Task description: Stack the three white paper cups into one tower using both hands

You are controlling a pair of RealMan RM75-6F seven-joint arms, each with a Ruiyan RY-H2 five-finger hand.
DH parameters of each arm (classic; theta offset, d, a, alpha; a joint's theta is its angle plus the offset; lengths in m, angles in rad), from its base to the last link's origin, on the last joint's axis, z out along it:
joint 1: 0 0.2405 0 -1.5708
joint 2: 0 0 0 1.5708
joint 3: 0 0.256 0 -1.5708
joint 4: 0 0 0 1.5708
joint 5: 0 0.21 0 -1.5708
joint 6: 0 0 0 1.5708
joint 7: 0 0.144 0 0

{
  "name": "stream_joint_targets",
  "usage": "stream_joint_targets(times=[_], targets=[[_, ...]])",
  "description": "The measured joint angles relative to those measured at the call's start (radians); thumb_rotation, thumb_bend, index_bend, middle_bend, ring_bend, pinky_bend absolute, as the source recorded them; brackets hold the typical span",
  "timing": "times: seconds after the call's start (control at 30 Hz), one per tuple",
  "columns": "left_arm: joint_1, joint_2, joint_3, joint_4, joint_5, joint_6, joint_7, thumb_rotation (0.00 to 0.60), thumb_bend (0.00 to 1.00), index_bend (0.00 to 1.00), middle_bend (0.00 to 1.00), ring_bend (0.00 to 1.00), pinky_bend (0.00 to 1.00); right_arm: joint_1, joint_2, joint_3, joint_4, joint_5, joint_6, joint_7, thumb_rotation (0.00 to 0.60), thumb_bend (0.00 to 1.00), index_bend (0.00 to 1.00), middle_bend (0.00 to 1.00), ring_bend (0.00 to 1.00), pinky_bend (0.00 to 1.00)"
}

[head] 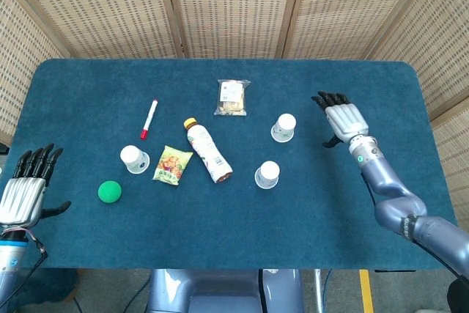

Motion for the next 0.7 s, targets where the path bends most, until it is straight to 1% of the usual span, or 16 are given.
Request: stream_joint_targets(times=[0.2, 0.3, 0.37, 0.5, 0.67, 0.7], targets=[[-0.015, -0.012, -0.008, 0.013, -0.041, -0.03, 0.022, 0.6, 0.0, 0.0, 0.0, 0.0, 0.0, 0.1, -0.123, 0.01, 0.158, 0.04, -0.078, 0.026, 0.6, 0.0, 0.04, 0.03, 0.0, 0.05], [-0.022, -0.015, -0.012, 0.018, -0.063, -0.042, 0.03, 0.6, 0.0, 0.0, 0.0, 0.0, 0.0, 0.137, -0.184, 0.01, 0.233, 0.05, -0.105, 0.03, 0.6, 0.02, 0.08, 0.09, 0.03, 0.11], [-0.025, -0.016, -0.016, 0.021, -0.079, -0.048, 0.031, 0.6, 0.0, 0.0, 0.0, 0.0, 0.0, 0.164, -0.229, 0.009, 0.296, 0.059, -0.118, 0.029, 0.6, 0.06, 0.12, 0.16, 0.11, 0.19], [-0.031, -0.014, -0.019, 0.026, -0.096, -0.058, 0.028, 0.6, 0.0, 0.0, 0.0, 0.0, 0.0, 0.21, -0.316, 0.005, 0.413, 0.071, -0.137, 0.031, 0.6, 0.13, 0.21, 0.27, 0.24, 0.33], [-0.035, -0.011, -0.02, 0.031, -0.109, -0.063, 0.02, 0.6, 0.0, 0.0, 0.0, 0.0, 0.0, 0.245, -0.392, -0.005, 0.52, 0.07, -0.136, 0.033, 0.6, 0.24, 0.42, 0.45, 0.41, 0.51], [-0.036, -0.01, -0.02, 0.031, -0.11, -0.064, 0.018, 0.6, 0.0, 0.0, 0.0, 0.0, 0.0, 0.248, -0.401, -0.007, 0.532, 0.069, -0.136, 0.034, 0.6, 0.26, 0.44, 0.47, 0.43, 0.53]])
